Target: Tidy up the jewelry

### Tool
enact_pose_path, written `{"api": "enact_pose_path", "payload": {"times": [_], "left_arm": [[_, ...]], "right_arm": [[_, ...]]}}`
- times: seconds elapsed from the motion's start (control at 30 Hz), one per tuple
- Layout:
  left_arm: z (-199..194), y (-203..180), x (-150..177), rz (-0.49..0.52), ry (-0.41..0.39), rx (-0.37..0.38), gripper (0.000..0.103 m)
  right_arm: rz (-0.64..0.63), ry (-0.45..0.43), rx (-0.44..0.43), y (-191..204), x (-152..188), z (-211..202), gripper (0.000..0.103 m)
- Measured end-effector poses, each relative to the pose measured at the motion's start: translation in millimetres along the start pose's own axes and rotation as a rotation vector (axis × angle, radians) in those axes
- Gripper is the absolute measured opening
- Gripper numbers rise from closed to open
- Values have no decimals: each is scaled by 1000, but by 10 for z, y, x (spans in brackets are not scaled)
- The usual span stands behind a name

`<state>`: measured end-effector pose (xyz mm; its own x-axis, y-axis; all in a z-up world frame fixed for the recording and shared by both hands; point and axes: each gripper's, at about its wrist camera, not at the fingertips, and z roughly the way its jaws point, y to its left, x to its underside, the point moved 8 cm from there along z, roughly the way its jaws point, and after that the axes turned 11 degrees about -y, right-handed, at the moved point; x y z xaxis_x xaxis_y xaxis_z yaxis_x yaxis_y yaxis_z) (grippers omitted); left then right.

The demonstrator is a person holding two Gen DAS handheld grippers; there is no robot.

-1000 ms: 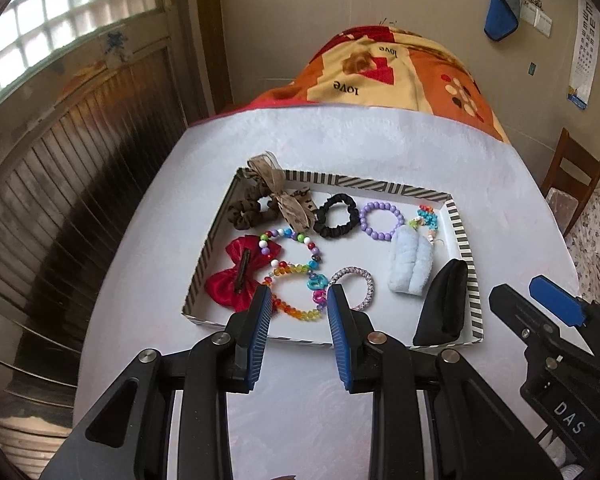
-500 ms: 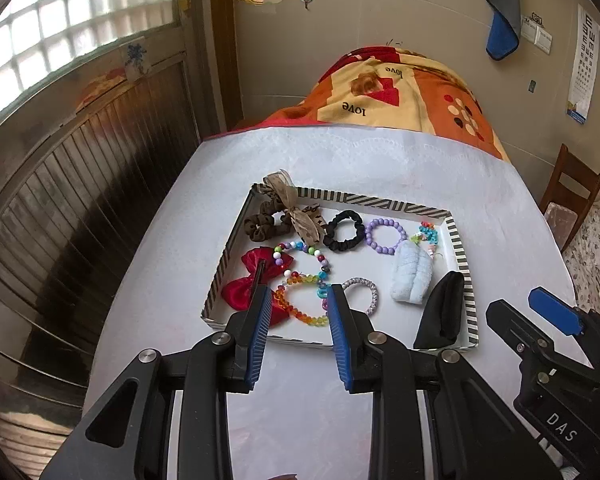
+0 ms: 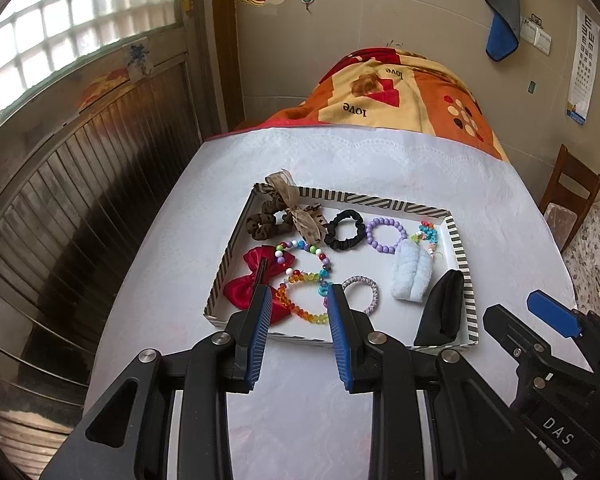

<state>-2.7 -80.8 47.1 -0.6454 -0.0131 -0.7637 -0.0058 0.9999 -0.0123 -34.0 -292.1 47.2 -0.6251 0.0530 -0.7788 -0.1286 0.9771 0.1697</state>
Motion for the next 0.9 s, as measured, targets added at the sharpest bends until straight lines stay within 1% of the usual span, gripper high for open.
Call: {"api": "enact_pose_path", "payload": {"times": [0.9], "left_arm": [[50, 10, 53, -3, 17, 3, 6]], "right_arm": [[-2, 23, 1, 10, 70, 55, 68]]}}
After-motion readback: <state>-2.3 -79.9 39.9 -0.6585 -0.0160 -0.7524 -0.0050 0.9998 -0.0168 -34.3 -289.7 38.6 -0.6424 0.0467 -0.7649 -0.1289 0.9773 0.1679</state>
